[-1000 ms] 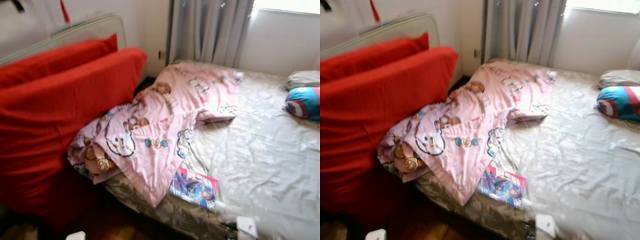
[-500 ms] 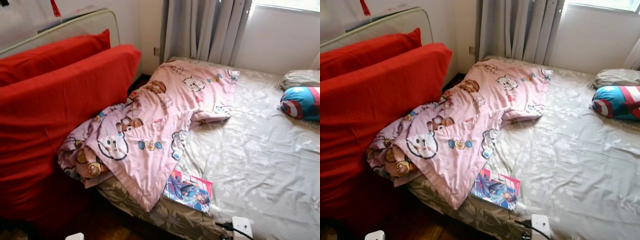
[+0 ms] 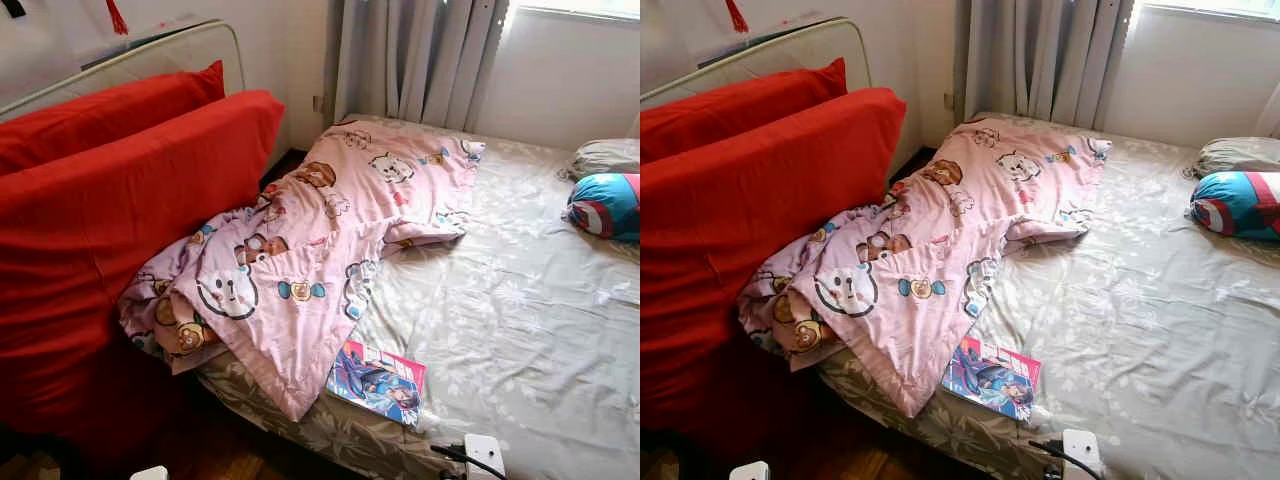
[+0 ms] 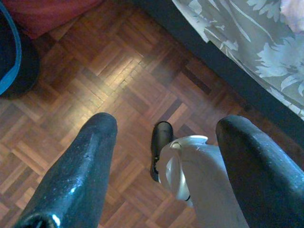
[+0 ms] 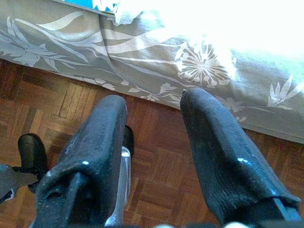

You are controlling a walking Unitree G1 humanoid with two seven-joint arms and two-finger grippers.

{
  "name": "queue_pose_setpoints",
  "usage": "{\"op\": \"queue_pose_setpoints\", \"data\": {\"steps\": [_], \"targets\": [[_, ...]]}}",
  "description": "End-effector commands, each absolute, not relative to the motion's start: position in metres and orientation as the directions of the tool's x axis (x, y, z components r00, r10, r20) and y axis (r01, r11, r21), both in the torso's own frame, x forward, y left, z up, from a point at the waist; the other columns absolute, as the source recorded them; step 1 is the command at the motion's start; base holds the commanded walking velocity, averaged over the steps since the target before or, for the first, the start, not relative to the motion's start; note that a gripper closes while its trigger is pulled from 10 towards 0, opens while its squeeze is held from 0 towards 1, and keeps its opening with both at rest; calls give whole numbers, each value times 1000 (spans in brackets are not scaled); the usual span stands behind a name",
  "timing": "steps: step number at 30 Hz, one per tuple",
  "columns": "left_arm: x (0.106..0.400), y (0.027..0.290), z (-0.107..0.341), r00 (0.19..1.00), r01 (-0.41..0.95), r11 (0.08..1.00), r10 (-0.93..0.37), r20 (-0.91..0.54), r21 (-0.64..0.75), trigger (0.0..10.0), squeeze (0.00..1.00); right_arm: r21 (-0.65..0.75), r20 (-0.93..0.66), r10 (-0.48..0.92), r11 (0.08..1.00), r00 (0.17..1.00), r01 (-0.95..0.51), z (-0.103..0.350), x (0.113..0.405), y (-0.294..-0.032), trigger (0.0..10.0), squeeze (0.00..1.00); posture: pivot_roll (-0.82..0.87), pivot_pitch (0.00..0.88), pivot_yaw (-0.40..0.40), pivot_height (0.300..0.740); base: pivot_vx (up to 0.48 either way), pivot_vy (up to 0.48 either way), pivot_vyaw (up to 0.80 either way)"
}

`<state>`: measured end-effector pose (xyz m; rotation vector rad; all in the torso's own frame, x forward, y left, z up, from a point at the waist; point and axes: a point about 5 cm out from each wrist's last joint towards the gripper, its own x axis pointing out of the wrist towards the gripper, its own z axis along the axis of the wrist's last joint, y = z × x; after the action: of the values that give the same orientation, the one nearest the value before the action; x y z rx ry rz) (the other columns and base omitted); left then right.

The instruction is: Clean up the room

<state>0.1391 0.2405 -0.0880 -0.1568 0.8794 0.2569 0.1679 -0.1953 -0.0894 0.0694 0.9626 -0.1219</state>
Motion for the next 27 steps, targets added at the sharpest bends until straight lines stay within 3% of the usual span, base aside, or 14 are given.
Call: {"op": "queue_pose_setpoints", "data": {"steps": [1, 27], "targets": [[233, 224, -48, 714, -119, 993, 71, -696, -21, 10000, 0, 78, -752, -66, 979, 656, 187, -67, 213, -197, 10000, 0, -170, 0, 62, 740, 0, 0, 0], [232, 224, -49, 705, -108, 994, 68, -706, -13, 10000, 0, 73, -729, -65, 982, 682, 172, -65, 215, -196, 10000, 0, -187, 0, 64, 740, 0, 0, 0]]}}
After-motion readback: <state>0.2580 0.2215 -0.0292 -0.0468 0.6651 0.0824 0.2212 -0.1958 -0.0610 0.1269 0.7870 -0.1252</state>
